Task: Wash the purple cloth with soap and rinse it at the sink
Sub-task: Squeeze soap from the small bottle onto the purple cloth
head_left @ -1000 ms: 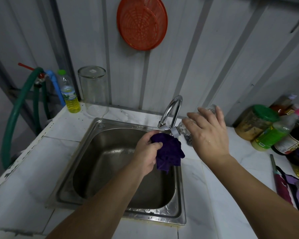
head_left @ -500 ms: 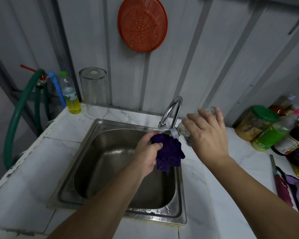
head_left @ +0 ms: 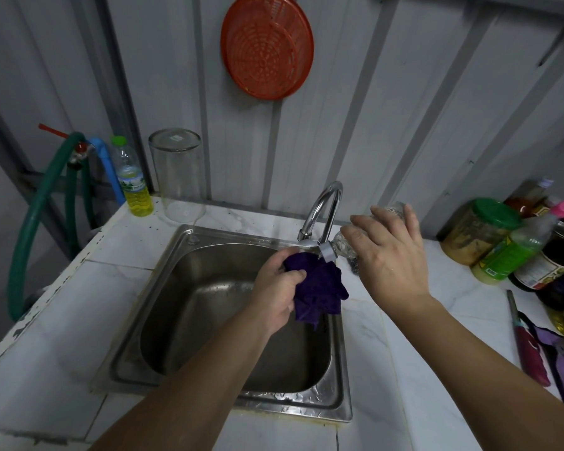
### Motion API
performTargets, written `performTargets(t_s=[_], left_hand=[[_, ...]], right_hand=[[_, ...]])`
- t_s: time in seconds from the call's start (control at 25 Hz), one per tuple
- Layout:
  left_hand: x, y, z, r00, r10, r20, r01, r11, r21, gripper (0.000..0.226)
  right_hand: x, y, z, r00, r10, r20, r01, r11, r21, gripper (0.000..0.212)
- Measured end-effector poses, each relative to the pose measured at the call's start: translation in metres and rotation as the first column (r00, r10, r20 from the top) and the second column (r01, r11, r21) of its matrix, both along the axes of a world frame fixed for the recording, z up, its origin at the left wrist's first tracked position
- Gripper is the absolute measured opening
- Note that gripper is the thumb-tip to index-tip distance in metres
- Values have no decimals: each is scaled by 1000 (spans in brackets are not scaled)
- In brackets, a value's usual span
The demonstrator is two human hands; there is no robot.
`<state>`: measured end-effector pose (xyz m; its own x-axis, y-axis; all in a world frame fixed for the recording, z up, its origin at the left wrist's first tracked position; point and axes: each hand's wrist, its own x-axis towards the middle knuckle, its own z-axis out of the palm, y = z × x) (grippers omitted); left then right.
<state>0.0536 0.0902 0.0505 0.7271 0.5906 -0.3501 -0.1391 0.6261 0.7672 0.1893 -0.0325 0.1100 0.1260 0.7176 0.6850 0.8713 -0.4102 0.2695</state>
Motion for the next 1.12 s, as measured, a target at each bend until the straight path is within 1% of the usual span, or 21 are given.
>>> performTargets(t_s=[0.28,0.4,0.52,0.6,0.64,0.68,0.76,0.8,0.92,0.96,1.04,1.12], left_hand=[[-2,0,-1,1000,4,5,-4,1000,-9,48],[-3,0,-1,1000,7,5,-7,1000,-5,49],[-5,-1,2,1000,8,-1,-8,1000,6,49],[-7,-2,6,1000,4,-2,-4,1000,8,48],[-8,-2,7,1000,2,-1,-2,1000,9,48],[-9,-1,8,1000,-2,1,2,1000,9,48],[-11,-1,10,1000,-8,-3,8,1000,10,48],[-12,-1,12,1000,-9,-9,9,1000,14,48],[-13,-1,13,999,-1,-33,1,1000,9,48],[-13,0,13,999,6,-38,-6,1000,3,48],[-13,1,10,999,15,-45,-15,1000,-9,49],[-15,2,8,999,10,-49,-10,1000,-9,49]], right_hand=[[-2,0,0,1000,-5,3,5,1000,-11,34],[-5,-1,-1,999,-41,-29,41,999,-15,35],[-5,0,-7,985,-84,-154,83,996,-8,42],[-2,-2,-16,946,-54,-319,74,996,52,45],[-1,-6,-22,897,-18,-443,67,993,95,42],[0,-10,-31,815,10,-580,82,988,132,39],[1,-24,-52,593,-11,-805,209,968,141,37],[-1,-31,-64,491,-41,-870,279,954,113,36],[-10,-53,-91,218,-88,-972,451,892,20,30],[-11,-60,-100,152,-94,-984,496,869,-6,28],[-13,-72,-114,74,-119,-990,539,840,-61,25],[-17,-80,-124,27,-141,-990,536,838,-104,20]])
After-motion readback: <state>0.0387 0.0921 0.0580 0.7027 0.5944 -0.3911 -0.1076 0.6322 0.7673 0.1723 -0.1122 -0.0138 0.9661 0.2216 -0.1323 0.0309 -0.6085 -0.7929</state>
